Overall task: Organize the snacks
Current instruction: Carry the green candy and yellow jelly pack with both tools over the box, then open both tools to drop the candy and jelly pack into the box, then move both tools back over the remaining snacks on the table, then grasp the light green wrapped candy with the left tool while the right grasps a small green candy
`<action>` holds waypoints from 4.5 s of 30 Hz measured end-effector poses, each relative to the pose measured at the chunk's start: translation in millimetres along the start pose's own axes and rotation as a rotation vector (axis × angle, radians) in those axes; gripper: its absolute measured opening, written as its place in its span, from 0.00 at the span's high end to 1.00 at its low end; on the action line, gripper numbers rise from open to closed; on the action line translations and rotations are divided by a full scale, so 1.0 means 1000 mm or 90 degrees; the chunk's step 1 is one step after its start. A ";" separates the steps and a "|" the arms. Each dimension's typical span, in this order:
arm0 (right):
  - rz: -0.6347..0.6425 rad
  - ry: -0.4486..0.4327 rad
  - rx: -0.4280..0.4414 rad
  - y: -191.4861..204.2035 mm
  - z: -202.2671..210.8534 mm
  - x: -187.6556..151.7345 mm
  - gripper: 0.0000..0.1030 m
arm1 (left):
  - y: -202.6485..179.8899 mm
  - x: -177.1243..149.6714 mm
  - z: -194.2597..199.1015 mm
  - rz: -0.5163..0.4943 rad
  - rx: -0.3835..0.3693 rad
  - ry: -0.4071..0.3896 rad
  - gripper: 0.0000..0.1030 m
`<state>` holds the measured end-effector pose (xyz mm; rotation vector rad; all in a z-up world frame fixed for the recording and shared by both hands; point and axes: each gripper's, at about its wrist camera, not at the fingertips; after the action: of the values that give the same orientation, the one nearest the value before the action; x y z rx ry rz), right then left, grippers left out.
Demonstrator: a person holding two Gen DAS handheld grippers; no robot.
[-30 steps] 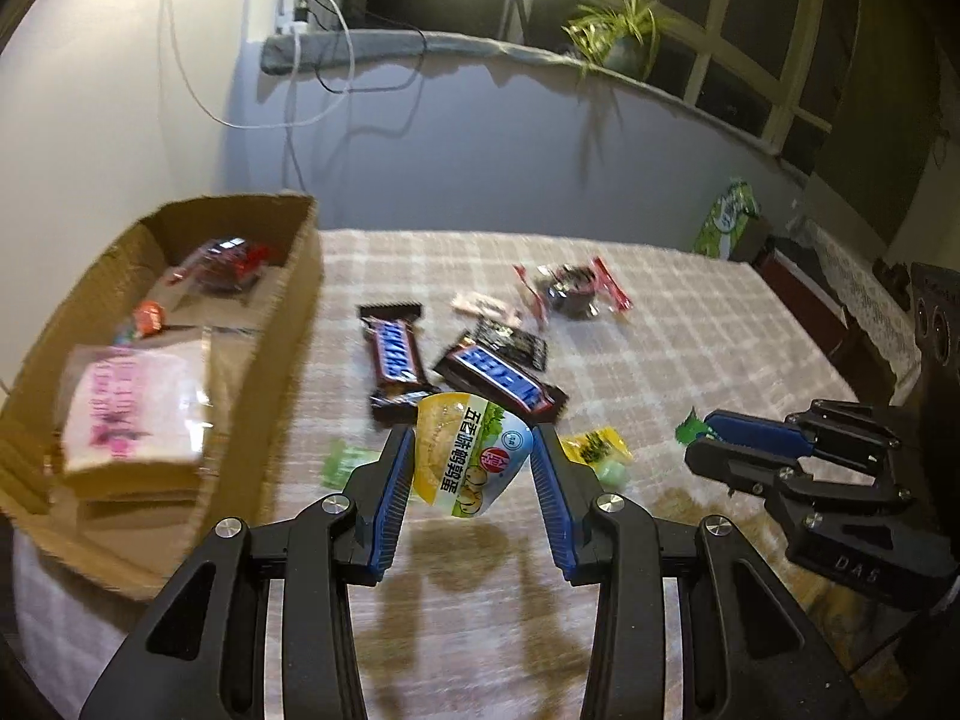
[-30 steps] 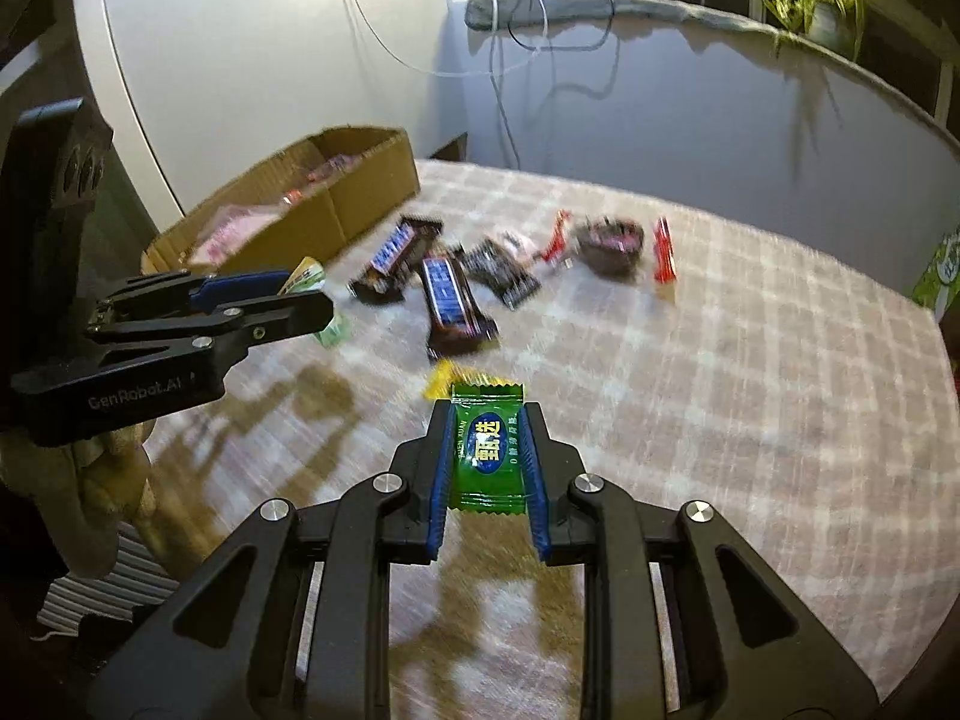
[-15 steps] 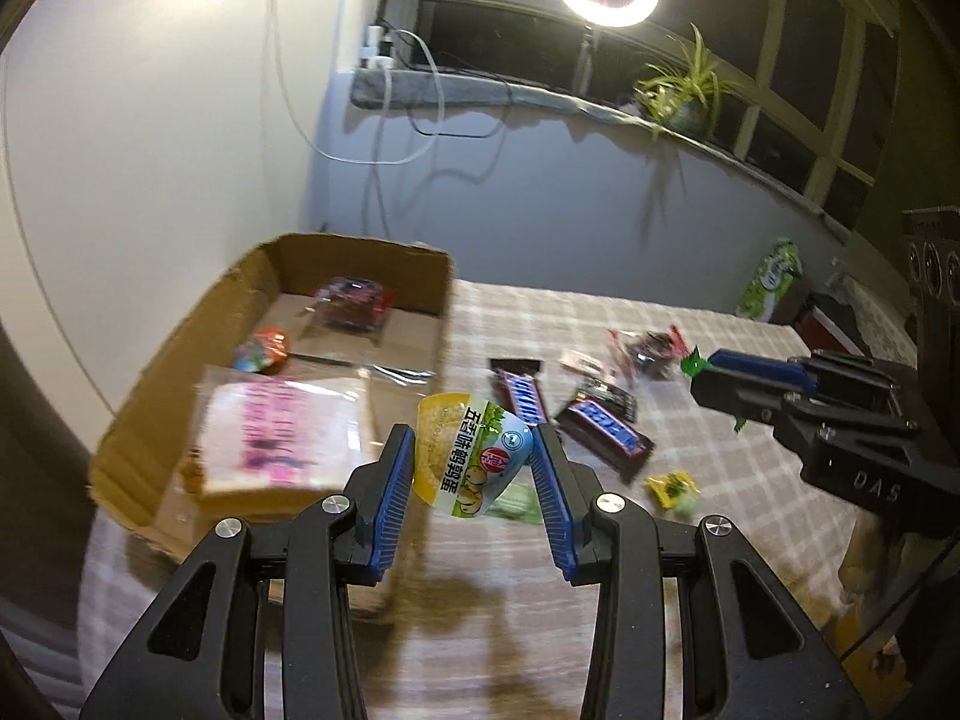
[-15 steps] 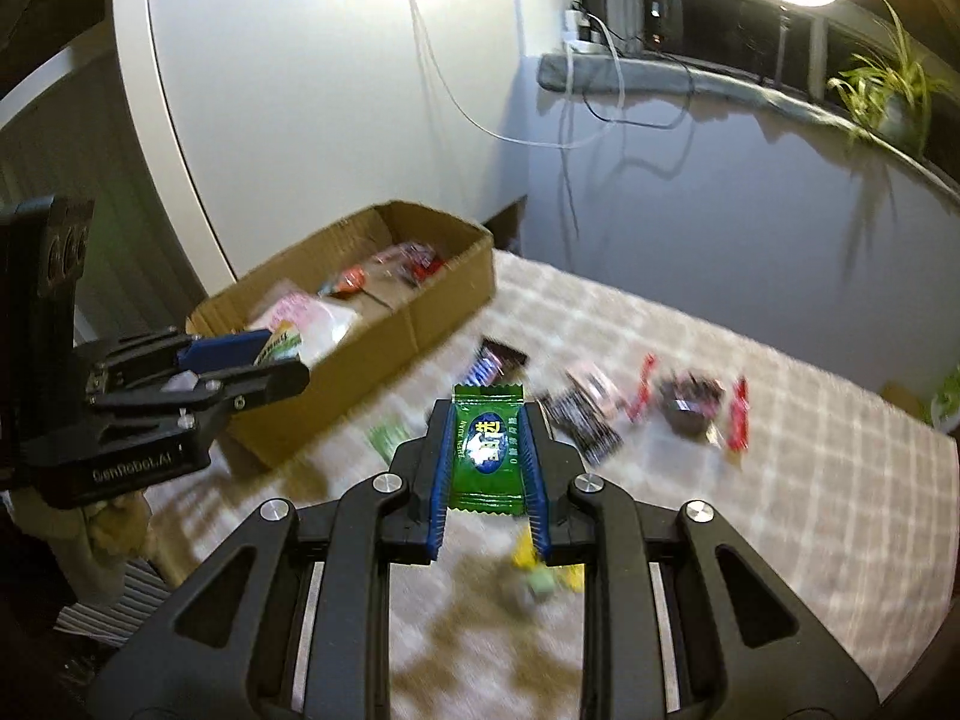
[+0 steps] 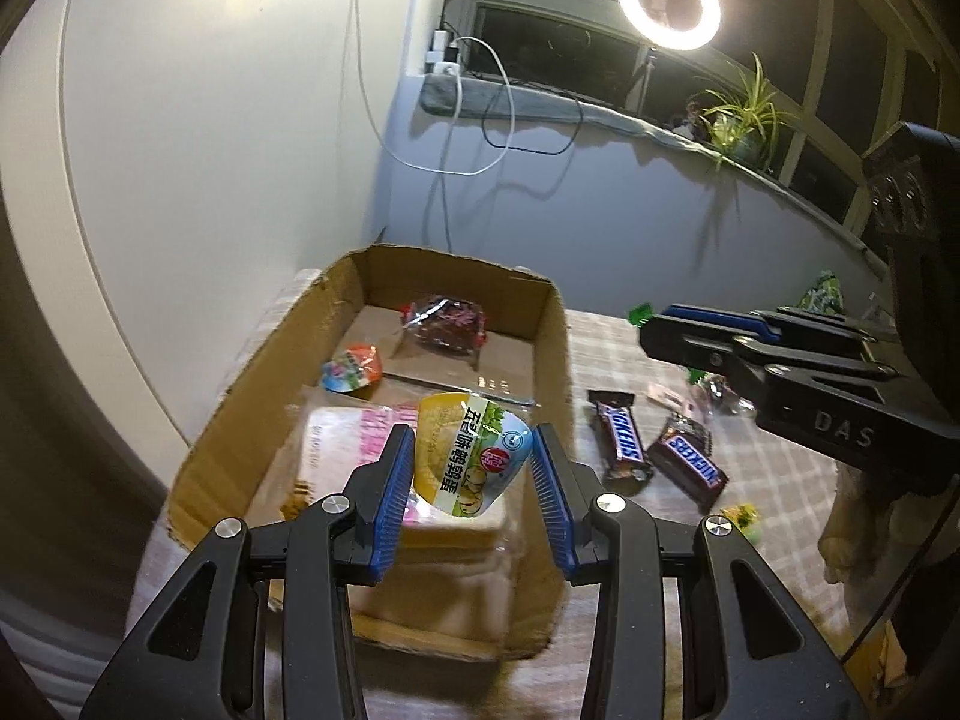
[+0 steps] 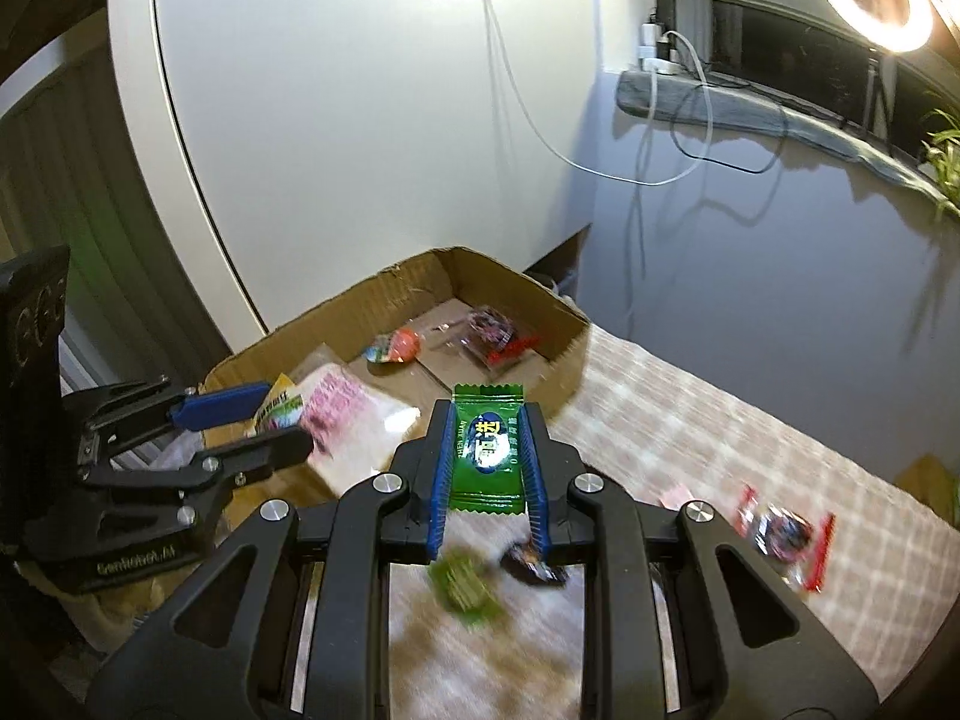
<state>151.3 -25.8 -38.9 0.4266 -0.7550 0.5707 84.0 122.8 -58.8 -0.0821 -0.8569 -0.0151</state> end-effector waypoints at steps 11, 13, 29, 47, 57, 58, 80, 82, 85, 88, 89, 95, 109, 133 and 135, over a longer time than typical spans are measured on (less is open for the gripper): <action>0.007 0.029 0.020 0.012 -0.052 0.022 0.79 | 0.018 0.002 -0.010 0.015 0.014 0.007 0.63; 0.009 0.034 0.019 0.013 -0.060 0.024 0.79 | 0.019 0.002 -0.011 0.015 0.018 0.008 0.63; 0.021 0.046 0.019 0.019 -0.084 0.031 0.67 | 0.028 0.002 -0.016 0.026 0.029 0.016 0.59; 0.036 0.000 -0.013 0.021 -0.061 0.033 0.12 | 0.024 0.004 -0.010 0.018 0.038 0.003 0.39; 0.024 -0.010 -0.019 0.007 -0.030 0.023 0.12 | 0.008 0.004 0.002 0.006 0.026 -0.007 0.39; 0.023 -0.011 -0.020 0.005 -0.026 0.022 0.12 | 0.007 0.004 0.003 0.006 0.024 -0.009 0.39; -0.079 0.014 -0.074 -0.090 0.072 -0.071 0.12 | -0.075 -0.022 0.001 -0.040 -0.078 0.022 0.46; -0.083 0.024 -0.072 -0.093 0.073 -0.084 0.12 | -0.082 -0.027 -0.002 -0.046 -0.085 0.031 0.47; -0.092 0.041 -0.063 -0.096 0.072 -0.102 0.21 | -0.090 -0.034 -0.005 -0.050 -0.094 0.045 0.53; -0.110 0.058 -0.062 -0.095 0.067 -0.117 0.35 | -0.094 -0.043 -0.010 -0.045 -0.100 0.061 0.57; -0.116 0.062 -0.060 -0.094 0.066 -0.122 0.40 | -0.096 -0.045 -0.011 -0.043 -0.102 0.066 0.57; -0.140 0.086 -0.052 -0.089 0.052 -0.137 0.52 | -0.103 -0.053 -0.029 -0.030 -0.107 0.101 0.58; -0.136 0.088 -0.061 -0.088 0.031 -0.140 0.60 | -0.105 -0.047 -0.071 -0.011 -0.018 0.141 0.58; -0.127 0.094 -0.042 -0.101 0.044 -0.158 0.66 | -0.108 -0.046 -0.079 -0.063 0.029 0.132 0.79; -0.132 0.097 -0.038 -0.103 0.043 -0.159 0.66 | -0.108 -0.046 -0.078 -0.063 0.029 0.132 0.80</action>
<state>98.6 -180.3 -143.8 0.3964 -0.5725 0.3812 108.3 8.1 -137.2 0.0046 -0.6527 -0.0951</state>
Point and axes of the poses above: each gripper's, at about its wrist camera, not at the fingertips, and z roughly against the way its jaws point, y to its left, x to its top, and after that the axes turned 7 degrees about -z, right-handed
